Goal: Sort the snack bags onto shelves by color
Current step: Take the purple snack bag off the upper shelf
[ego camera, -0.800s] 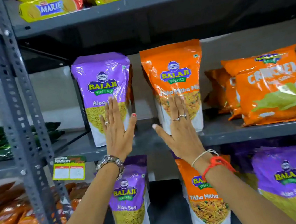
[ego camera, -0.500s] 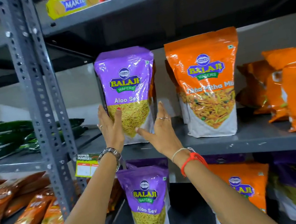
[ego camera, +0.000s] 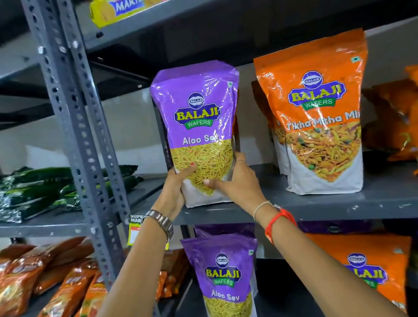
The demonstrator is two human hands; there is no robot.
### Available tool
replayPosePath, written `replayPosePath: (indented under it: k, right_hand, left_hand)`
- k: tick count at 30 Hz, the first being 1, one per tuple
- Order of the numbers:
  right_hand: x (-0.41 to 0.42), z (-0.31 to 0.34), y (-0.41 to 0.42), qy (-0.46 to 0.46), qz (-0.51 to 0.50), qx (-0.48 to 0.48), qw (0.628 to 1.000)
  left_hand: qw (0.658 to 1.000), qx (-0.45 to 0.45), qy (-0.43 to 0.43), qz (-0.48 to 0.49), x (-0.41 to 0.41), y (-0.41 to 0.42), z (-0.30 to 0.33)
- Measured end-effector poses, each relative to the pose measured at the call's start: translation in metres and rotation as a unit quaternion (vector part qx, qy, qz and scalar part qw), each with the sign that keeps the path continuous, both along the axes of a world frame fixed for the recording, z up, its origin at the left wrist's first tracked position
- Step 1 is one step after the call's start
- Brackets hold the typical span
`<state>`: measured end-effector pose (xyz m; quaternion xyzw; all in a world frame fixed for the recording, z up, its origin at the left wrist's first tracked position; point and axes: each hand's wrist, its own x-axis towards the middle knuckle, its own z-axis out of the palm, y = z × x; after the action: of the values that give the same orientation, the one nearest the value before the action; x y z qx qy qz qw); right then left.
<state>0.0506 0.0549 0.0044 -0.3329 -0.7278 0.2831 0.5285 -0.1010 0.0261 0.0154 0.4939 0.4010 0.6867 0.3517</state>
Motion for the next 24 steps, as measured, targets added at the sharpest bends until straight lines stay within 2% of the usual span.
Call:
replayPosePath:
  k: [4,12,17,21,24]
  right_hand:
    - [0.018,0.003,-0.023,-0.022,-0.003,0.004,1.000]
    - [0.046,-0.020,-0.071,0.028,0.016,0.026,0.999]
    - [0.071,-0.073,-0.091,0.034,0.059,-0.023,0.997]
    - [0.090,-0.132,-0.096,0.001,0.091,-0.086,0.992]
    - [0.101,-0.171,-0.097,-0.024,0.099,-0.123,0.987]
  left_hand:
    - [0.999,-0.002,0.049,0.010,0.008,-0.031,-0.003]
    - [0.997,-0.003,0.074,0.036,0.032,-0.109,-0.022]
    - [0.996,-0.046,0.038,0.073,0.046,-0.135,-0.069]
    - [0.977,-0.085,0.112,0.160,0.059,-0.144,-0.123]
    - [0.967,-0.106,0.132,0.191,0.071,-0.147,-0.167]
